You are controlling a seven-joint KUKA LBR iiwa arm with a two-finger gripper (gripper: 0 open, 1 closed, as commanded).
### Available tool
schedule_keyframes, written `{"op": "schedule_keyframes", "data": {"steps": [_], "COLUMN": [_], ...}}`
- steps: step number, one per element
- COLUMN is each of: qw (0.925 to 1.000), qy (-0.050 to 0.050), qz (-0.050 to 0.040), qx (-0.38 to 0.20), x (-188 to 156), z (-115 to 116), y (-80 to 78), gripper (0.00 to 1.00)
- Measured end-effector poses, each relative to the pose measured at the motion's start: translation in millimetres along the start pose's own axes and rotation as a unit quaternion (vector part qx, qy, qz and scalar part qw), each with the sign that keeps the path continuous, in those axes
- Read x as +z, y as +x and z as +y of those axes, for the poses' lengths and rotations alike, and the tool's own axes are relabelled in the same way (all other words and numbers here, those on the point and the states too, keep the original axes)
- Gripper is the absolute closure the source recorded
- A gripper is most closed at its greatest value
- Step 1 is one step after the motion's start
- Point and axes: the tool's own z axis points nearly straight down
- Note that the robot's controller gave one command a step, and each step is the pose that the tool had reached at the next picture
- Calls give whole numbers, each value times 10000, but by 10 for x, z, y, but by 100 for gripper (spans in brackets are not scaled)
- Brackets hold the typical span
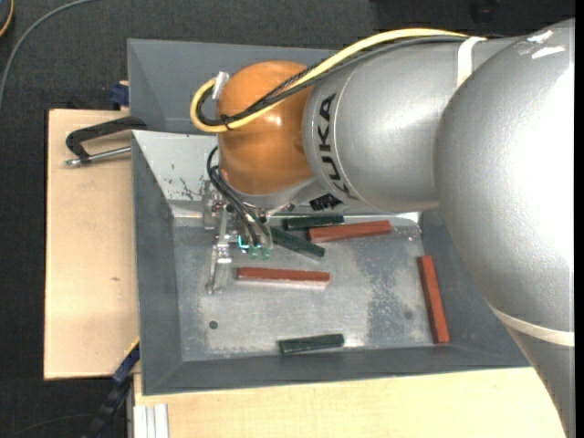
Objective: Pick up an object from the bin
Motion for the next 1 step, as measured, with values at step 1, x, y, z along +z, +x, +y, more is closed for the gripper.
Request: {"op": "schedule_keyframes", "data": {"steps": [1], "qw": [9996], "qy": [7], "qz": [0], "qx": [-278], "x": [876], "z": [-1055], "y": [-67], "gripper": [0]}}
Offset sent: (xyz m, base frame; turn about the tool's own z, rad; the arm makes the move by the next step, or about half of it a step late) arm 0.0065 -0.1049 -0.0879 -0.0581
